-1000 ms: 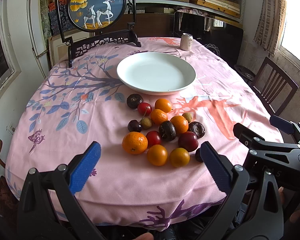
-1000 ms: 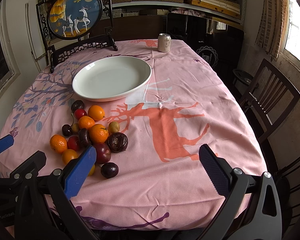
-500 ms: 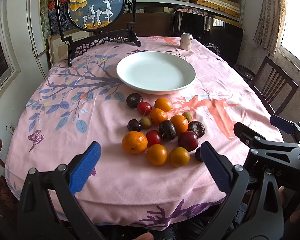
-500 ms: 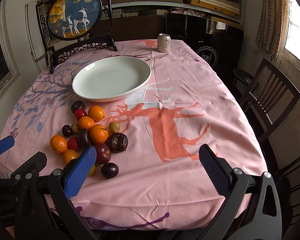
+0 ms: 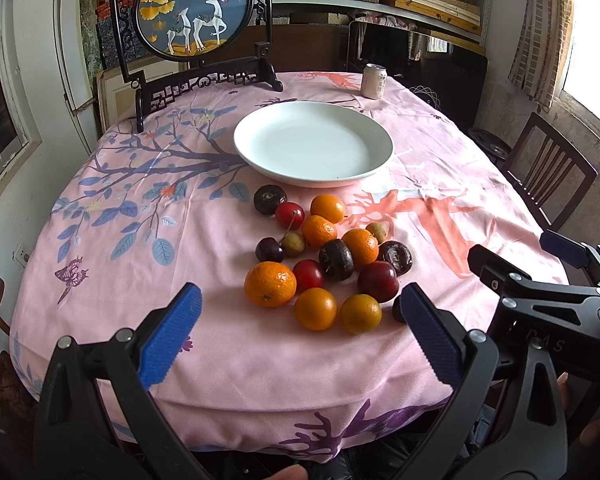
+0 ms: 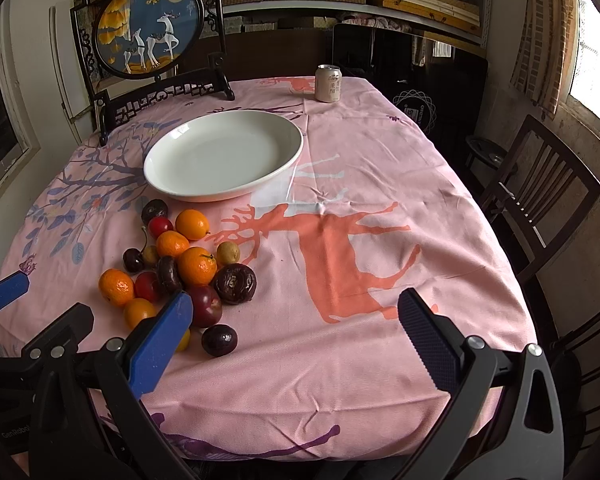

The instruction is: Organize fruits

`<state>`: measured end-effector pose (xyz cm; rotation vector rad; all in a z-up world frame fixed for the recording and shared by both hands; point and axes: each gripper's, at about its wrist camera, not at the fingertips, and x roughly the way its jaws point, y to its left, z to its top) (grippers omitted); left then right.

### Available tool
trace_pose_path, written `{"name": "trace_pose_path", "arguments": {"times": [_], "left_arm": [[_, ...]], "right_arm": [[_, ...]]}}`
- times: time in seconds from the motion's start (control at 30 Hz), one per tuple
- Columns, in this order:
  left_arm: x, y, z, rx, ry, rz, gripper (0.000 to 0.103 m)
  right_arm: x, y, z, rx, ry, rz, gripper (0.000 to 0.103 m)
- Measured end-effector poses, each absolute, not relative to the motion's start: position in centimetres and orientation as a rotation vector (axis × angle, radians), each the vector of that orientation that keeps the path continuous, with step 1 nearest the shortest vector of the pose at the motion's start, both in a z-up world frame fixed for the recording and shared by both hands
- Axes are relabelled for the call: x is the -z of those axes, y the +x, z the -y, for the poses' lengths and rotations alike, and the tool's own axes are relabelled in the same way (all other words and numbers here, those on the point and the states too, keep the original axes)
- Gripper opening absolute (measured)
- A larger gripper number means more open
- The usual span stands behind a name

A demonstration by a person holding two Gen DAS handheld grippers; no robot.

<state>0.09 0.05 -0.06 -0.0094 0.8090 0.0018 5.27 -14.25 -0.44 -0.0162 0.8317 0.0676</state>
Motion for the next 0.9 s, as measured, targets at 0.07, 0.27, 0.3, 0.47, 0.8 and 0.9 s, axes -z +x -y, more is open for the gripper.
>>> {"name": "trace_pose_path", "arguments": {"times": [0.07, 0.27, 0.3, 0.47, 0.8, 0.9], "left_arm": [[0.4, 0.0, 0.0, -0.004, -0.011, -0.810, 0.101], [1.2, -0.1, 0.1, -0.018, 0.022, -0.819, 0.101], [1.5, 0.1, -0.1, -0.022, 0.023, -0.825, 0.101], [3.5, 0.3, -3.3, -0.081, 0.002, -0.859, 0.101], [5.2, 0.1, -7.6, -0.162, -0.060, -0.908, 0.101], [5.7, 0.3, -7.3, -0.140, -0.065, -0.925, 0.101]], "right_arm": [[0.4, 5.3, 14.2, -0.068, -0.016, -0.832, 0.102], [0.6, 5.3, 14.3, -0.067, -0.015, -0.838, 0.102], [0.7, 5.3, 14.4, -0.074, -0.010, -0.841, 0.102], [3.1, 5.2, 14.0, -0.167, -0.007, -0.898, 0.102], [7.2, 5.5, 10.1, -0.375, -0.072, -0.963, 0.058], [8.4, 6.4, 9.9, -0.392, -0.056, -1.003, 0.040]]}}
